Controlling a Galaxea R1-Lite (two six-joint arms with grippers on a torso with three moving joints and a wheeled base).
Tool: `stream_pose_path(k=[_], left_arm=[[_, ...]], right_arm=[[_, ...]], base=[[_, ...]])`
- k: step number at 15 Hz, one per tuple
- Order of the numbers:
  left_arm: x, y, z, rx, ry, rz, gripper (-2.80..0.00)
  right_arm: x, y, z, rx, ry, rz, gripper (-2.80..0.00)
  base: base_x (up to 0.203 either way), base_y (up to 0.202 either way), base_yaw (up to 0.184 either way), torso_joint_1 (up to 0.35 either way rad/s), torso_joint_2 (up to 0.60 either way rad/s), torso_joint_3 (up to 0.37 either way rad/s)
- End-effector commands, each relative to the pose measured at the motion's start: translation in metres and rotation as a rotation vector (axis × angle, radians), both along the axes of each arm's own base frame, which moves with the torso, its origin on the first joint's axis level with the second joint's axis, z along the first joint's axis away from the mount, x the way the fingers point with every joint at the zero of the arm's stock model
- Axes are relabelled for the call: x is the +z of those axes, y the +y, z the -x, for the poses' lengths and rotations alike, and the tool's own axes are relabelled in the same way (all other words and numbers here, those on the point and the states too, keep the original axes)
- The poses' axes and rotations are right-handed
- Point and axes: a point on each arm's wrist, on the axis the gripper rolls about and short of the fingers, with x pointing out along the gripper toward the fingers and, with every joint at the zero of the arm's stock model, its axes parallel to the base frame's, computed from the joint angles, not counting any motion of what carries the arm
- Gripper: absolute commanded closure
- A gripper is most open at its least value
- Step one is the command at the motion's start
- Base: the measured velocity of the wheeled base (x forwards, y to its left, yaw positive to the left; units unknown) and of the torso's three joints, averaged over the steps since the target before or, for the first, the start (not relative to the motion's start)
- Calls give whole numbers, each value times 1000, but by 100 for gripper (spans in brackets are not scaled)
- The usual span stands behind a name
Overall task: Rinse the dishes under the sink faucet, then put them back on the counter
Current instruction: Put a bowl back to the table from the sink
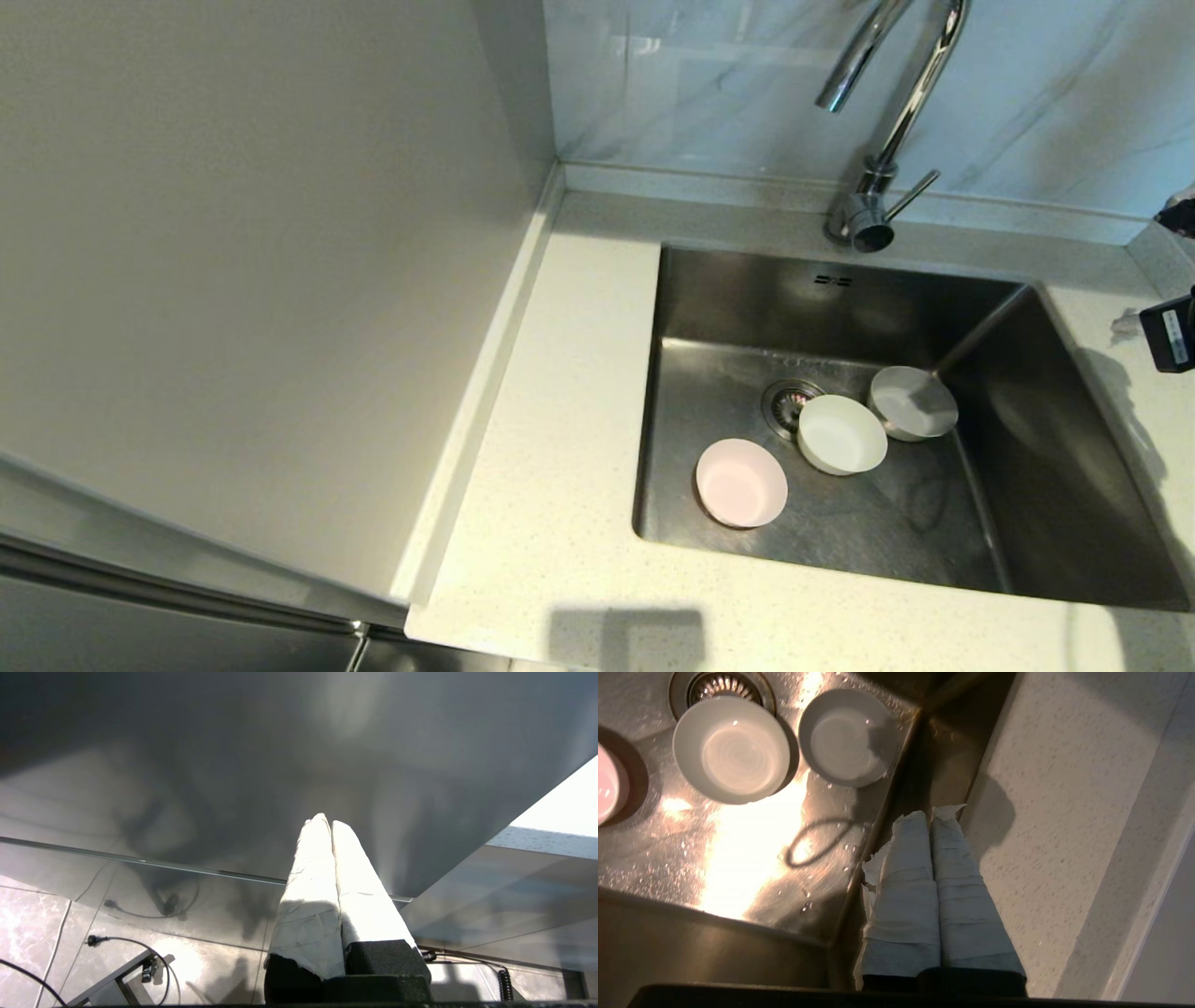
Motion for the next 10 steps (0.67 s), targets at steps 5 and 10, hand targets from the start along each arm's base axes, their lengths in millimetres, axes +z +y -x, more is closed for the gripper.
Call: stream_pose_path(k=[5, 10], left_arm=[[0, 0, 0, 0, -4, 0, 0], [0, 0, 0, 0, -4, 0, 0]], right_arm=[[-8, 26, 14, 118, 20, -17, -280], [-19, 38, -5, 181, -34, -2, -280]], base=[[0, 0, 0, 0, 0, 0], [0, 0, 0, 0, 0, 0]])
